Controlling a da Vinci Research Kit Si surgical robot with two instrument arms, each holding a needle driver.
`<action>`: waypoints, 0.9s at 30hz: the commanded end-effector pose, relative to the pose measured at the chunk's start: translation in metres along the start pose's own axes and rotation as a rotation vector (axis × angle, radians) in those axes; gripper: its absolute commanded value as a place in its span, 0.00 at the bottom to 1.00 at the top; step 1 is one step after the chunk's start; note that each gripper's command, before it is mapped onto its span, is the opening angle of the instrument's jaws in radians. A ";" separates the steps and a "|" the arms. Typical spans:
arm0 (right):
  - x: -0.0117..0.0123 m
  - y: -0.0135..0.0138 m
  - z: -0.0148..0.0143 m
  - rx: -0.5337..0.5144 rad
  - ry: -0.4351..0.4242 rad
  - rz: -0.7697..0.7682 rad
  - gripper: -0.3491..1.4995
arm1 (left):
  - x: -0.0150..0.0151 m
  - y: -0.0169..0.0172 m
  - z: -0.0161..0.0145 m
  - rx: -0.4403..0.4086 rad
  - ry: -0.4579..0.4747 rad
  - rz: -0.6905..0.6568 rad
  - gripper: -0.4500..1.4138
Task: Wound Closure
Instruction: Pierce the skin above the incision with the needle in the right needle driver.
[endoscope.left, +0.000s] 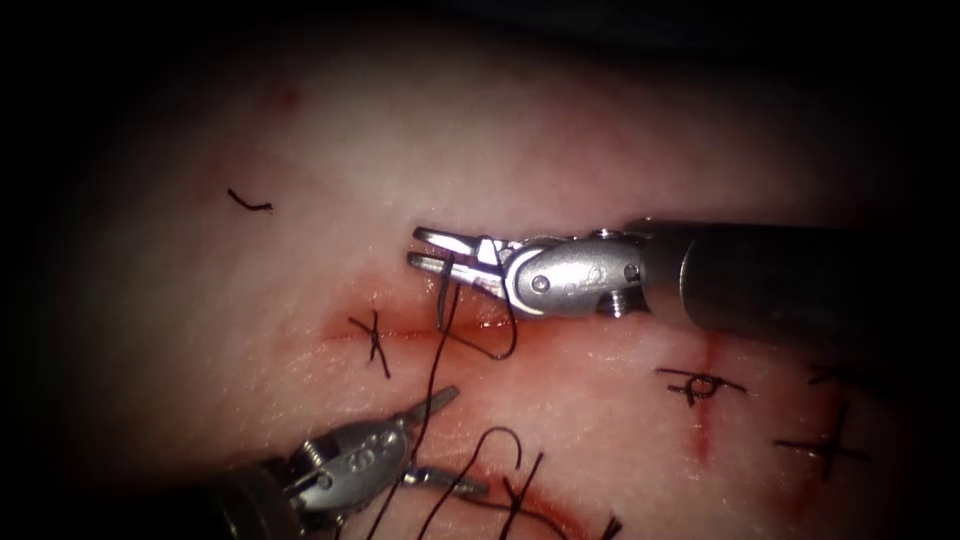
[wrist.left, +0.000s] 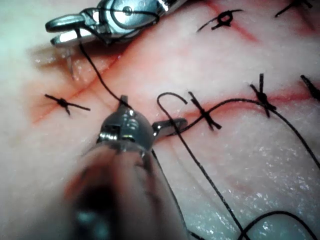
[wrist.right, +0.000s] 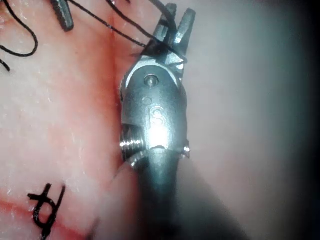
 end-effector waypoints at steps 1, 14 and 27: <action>-0.0011 -0.0009 0.0010 0.013 0.012 -0.012 0.00 | 0.0001 0.0000 0.0007 0.000 0.001 0.006 0.57; -0.0024 -0.0034 0.0005 0.088 0.040 -0.187 0.00 | 0.0007 0.0027 -0.0005 0.006 -0.031 0.056 0.54; -0.0040 -0.0058 -0.0010 0.197 0.009 -0.359 0.00 | 0.0001 0.0019 -0.0010 -0.010 -0.059 0.063 0.47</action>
